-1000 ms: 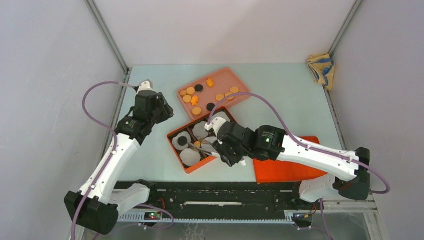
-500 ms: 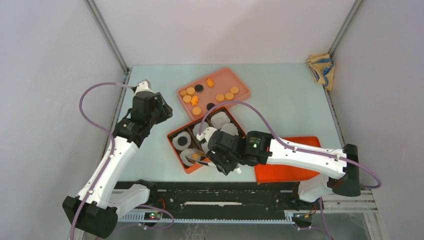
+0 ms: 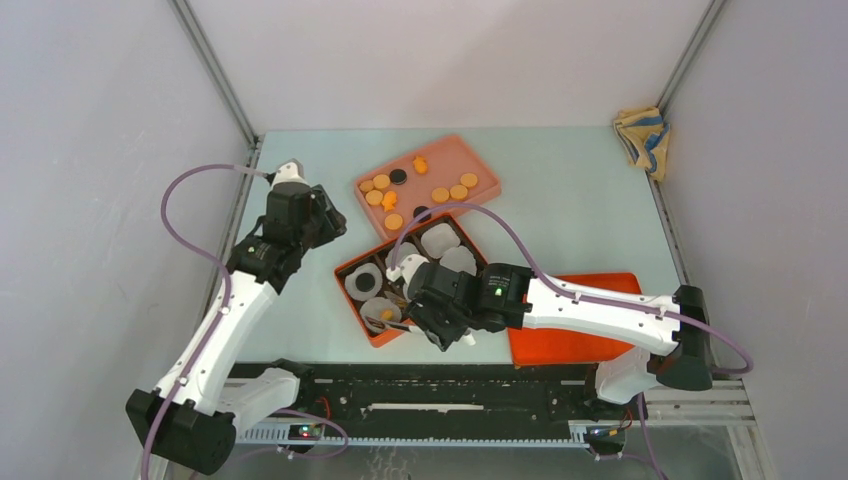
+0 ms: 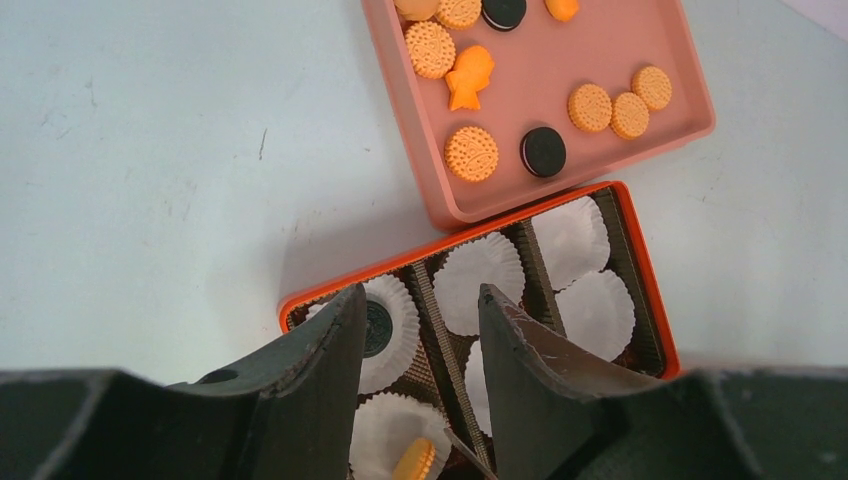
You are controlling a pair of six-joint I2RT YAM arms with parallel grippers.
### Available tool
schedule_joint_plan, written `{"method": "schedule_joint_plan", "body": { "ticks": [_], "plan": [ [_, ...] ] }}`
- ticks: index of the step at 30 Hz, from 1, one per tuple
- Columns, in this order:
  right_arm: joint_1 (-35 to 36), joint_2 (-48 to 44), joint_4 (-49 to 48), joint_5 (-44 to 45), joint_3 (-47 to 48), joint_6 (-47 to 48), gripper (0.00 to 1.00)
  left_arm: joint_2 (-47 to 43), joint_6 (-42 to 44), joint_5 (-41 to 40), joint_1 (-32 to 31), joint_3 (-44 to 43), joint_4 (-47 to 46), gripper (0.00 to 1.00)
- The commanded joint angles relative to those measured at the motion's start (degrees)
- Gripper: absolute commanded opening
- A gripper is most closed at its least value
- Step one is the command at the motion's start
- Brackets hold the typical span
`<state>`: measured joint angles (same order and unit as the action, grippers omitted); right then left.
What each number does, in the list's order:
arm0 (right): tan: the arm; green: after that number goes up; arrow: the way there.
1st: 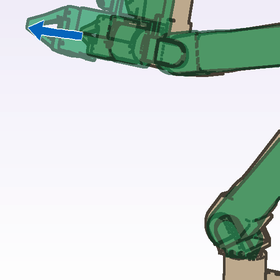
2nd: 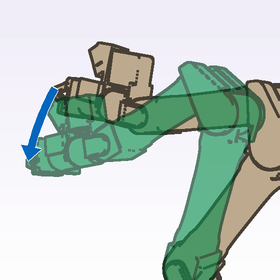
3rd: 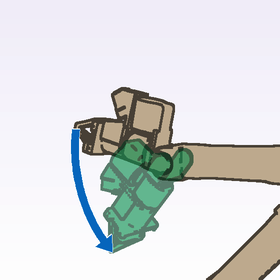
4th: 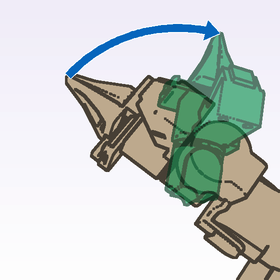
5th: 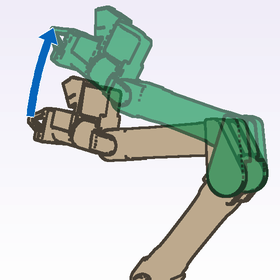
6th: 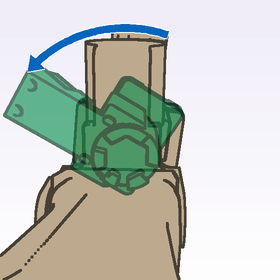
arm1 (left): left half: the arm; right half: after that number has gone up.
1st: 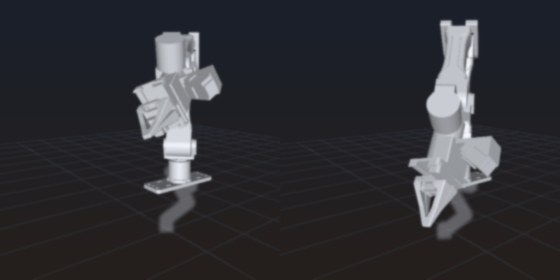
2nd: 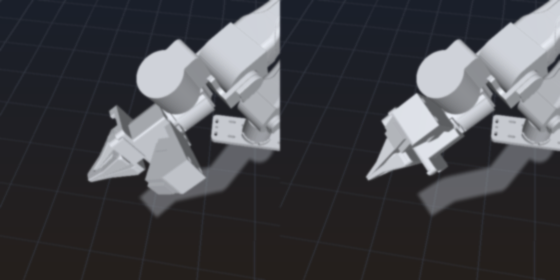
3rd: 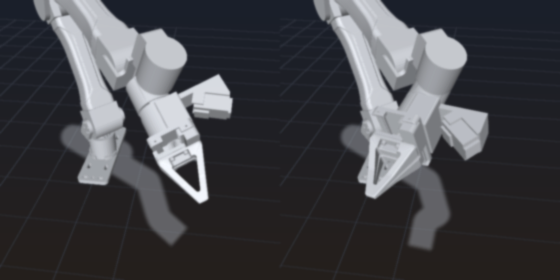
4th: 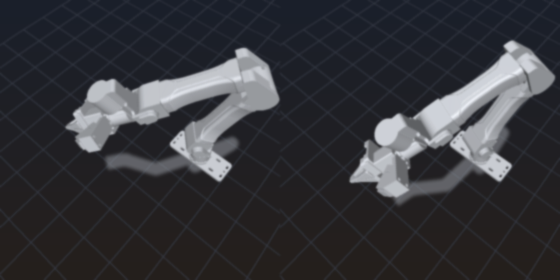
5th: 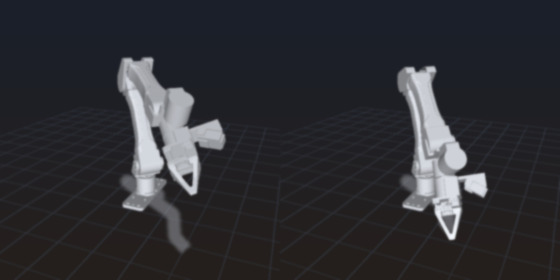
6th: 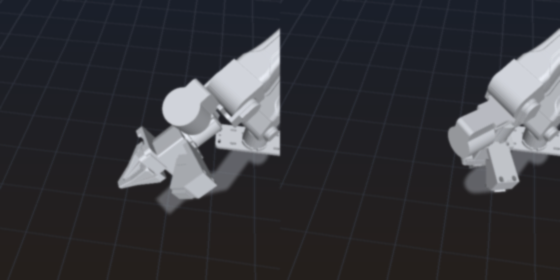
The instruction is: Pack the cookies
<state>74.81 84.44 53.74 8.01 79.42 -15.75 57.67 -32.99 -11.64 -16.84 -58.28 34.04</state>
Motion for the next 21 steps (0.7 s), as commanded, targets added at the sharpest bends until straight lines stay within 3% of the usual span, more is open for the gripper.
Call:
{"method": "schedule_joint_plan", "body": {
  "ticks": [1,6,13,21],
  "plan": [
    [0.1,-1.2,-2.5,2.1,0.6,-0.2,0.54,0.3,0.9,1.1,0.4,0.1,-1.0,0.51],
    [-0.1,-1.0,-3.6,2.0,0.6,-0.4,0.57,-0.5,1.2,1.3,0.4,0.3,-1.1,0.57],
    [-1.8,-3.2,-5.3,5.5,3.4,0.7,0.55,-1.3,1.6,1.5,0.4,-0.4,-1.3,0.58],
    [-13.4,0.5,-10.8,7.0,9.8,5.8,0.55,-2.0,1.6,1.3,0.4,-1.2,-1.8,0.58]
  ]
}}
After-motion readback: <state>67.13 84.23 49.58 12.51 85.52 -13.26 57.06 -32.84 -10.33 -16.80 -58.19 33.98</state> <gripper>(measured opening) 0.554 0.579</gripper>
